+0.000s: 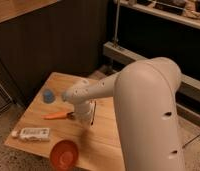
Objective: Push the eraser across the table
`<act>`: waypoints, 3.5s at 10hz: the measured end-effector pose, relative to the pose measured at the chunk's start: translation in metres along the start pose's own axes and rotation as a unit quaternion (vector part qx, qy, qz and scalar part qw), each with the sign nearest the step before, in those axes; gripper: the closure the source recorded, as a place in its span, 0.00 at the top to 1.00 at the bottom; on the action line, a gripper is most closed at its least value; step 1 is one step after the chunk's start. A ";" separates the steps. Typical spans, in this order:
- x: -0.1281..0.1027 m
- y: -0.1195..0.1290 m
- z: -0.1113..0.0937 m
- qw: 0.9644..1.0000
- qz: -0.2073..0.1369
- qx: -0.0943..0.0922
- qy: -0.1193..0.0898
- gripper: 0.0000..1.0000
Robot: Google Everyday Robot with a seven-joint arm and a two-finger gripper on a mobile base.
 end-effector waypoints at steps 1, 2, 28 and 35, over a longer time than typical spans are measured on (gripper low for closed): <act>0.001 0.000 0.001 1.000 -0.001 0.002 0.001 0.36; 0.001 0.000 0.002 1.000 -0.002 0.003 0.002 0.36; -0.025 0.003 0.023 1.000 -0.001 0.013 0.011 0.36; -0.047 0.008 0.015 1.000 -0.009 0.013 -0.001 0.36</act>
